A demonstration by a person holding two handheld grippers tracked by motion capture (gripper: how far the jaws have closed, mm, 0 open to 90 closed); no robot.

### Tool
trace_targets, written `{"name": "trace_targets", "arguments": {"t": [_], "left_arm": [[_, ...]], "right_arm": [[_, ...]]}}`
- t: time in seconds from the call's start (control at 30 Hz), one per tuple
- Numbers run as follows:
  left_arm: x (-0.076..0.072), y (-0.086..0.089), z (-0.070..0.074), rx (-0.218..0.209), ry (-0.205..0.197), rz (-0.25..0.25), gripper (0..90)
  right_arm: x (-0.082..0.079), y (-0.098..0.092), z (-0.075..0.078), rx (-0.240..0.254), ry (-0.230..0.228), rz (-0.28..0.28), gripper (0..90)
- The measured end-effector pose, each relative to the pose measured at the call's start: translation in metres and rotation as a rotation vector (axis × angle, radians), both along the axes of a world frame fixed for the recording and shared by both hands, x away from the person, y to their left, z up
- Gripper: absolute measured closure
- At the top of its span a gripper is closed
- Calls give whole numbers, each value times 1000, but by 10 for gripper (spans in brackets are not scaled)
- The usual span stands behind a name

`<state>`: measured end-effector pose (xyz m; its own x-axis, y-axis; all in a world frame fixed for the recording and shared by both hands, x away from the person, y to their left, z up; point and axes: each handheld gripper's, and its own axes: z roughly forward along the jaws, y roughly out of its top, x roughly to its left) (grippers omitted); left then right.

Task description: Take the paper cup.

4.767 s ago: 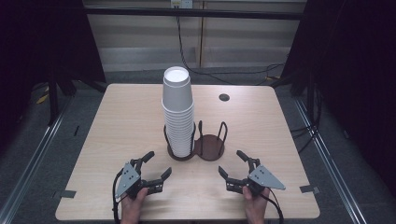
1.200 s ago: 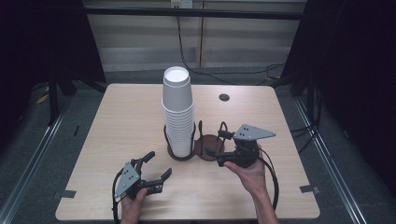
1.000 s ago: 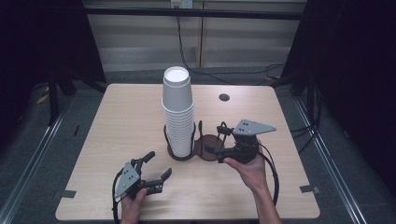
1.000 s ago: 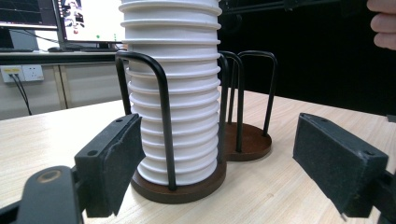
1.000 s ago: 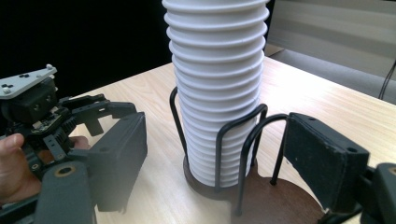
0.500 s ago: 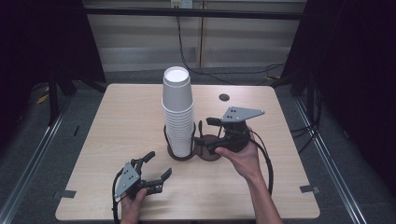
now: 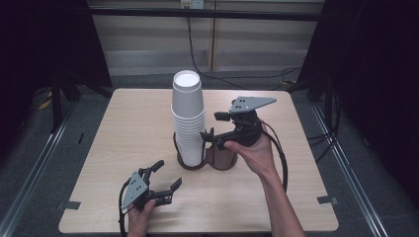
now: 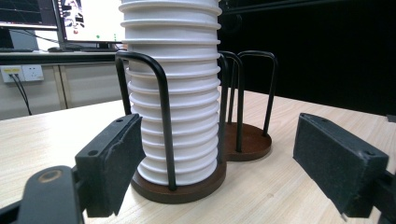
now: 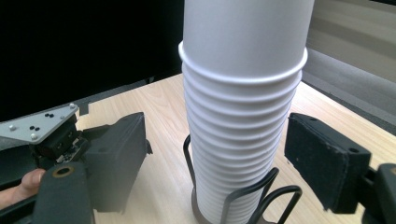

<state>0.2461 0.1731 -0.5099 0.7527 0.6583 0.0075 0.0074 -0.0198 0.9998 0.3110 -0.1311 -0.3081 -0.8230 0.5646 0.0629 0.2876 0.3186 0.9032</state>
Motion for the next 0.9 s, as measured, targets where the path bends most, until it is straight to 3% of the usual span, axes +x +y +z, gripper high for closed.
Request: {"name": "trace_targets", "arguments": {"t": [0.9], "left_arm": [[0, 0, 0, 1, 1, -1, 160]], "right_arm": [[30, 19, 59, -65, -17, 20, 167]]}}
